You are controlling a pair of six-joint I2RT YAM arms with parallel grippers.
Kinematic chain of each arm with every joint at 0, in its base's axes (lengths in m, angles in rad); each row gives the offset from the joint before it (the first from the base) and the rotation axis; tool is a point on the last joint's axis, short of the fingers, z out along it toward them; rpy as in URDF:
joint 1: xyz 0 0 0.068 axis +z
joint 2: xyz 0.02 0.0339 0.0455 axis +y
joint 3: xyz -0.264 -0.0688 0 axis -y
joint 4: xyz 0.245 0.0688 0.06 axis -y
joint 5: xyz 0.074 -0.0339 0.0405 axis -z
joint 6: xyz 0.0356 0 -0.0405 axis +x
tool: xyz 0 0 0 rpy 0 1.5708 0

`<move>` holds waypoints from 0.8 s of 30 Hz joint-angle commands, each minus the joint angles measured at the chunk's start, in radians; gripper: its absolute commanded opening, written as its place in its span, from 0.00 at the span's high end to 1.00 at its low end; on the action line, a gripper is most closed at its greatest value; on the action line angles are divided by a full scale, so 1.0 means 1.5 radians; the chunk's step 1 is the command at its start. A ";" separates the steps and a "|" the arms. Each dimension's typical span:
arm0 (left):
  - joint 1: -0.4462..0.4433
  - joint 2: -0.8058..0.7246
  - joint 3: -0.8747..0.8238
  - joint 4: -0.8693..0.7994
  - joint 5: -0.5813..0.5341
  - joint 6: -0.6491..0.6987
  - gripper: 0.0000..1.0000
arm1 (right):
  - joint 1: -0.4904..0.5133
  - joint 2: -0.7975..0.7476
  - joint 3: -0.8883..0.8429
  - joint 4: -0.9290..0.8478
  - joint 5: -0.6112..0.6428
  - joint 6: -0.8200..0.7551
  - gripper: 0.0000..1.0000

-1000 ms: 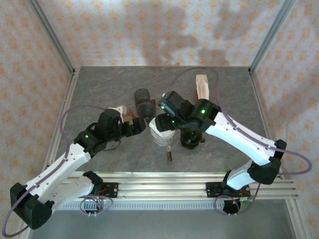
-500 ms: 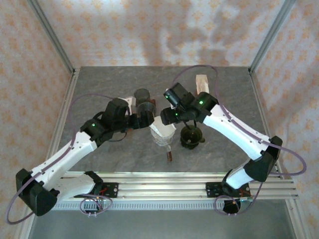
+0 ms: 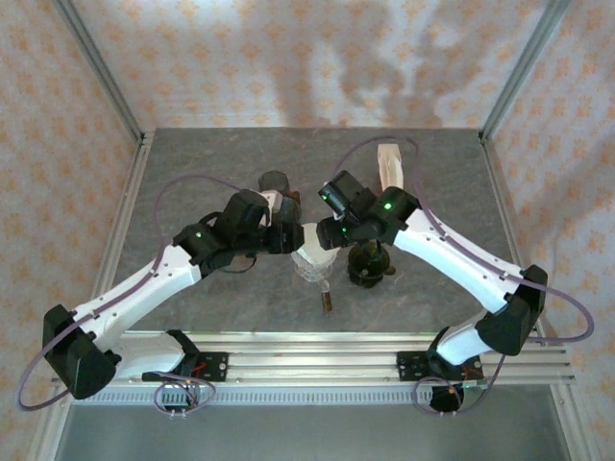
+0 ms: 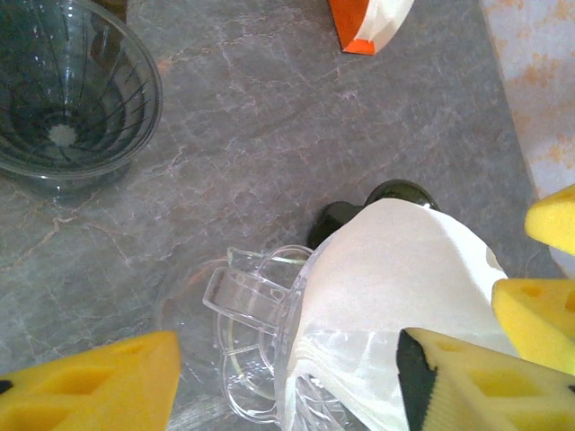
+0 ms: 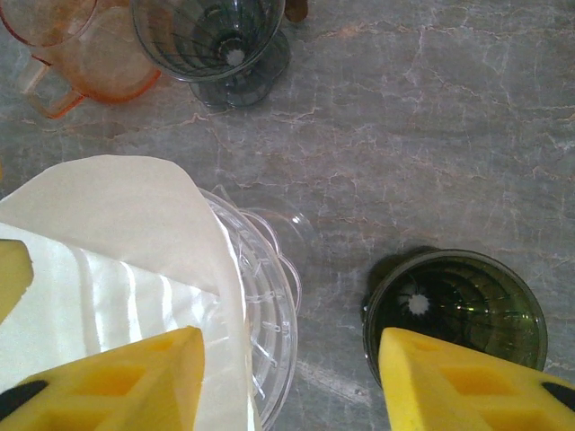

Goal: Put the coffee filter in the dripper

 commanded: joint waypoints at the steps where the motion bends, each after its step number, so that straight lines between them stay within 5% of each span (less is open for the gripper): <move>1: -0.005 -0.016 -0.013 -0.015 0.012 0.006 0.39 | 0.000 -0.018 -0.006 0.013 0.016 -0.010 0.47; 13: -0.009 -0.029 -0.032 -0.011 0.017 -0.003 0.47 | 0.008 0.007 0.004 0.020 -0.002 -0.020 0.60; 24: -0.009 -0.027 -0.047 0.004 0.015 -0.009 0.50 | 0.027 0.028 -0.008 0.021 0.039 -0.020 0.48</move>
